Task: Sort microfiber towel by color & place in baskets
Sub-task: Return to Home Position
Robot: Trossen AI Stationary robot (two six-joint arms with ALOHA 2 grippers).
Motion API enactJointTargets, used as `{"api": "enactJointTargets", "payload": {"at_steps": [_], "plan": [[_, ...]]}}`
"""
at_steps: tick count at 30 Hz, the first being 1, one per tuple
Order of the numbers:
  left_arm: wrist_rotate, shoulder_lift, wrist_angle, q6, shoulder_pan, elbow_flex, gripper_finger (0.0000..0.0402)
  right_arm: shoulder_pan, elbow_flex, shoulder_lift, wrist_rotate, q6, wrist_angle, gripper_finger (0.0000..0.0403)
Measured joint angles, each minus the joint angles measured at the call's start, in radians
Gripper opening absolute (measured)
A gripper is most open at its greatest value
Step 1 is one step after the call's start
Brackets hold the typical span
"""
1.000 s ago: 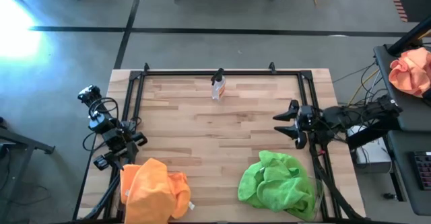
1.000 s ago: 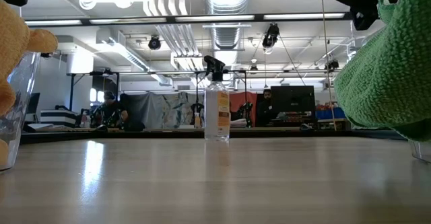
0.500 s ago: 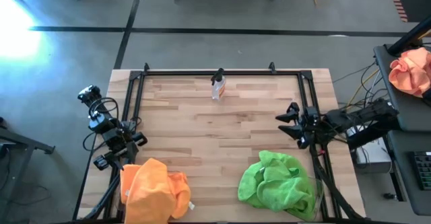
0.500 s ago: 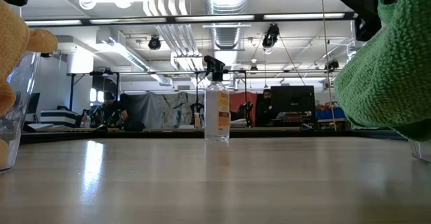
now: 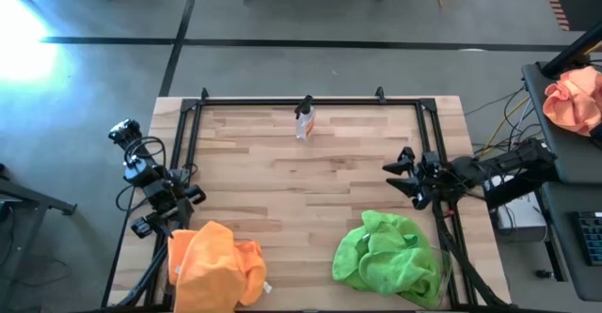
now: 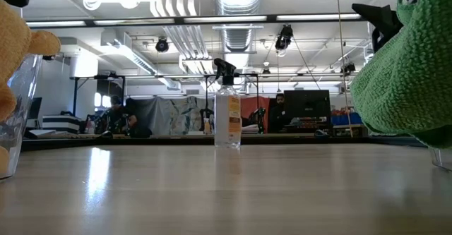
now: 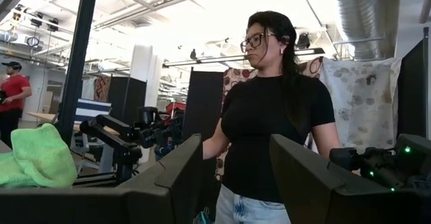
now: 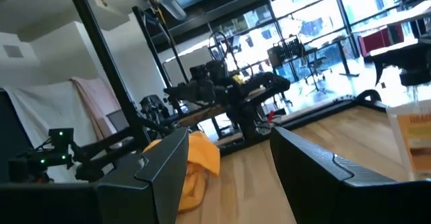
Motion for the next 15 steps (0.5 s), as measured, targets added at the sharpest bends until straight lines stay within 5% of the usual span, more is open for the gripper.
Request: {"api": "enactJointTargets", "payload": {"at_steps": [15], "plan": [[0.001,0.0,-0.043,0.102,0.0,0.0,0.0158,0.0,-0.029,0.001,0.0,0.011,0.031,0.0206]]}}
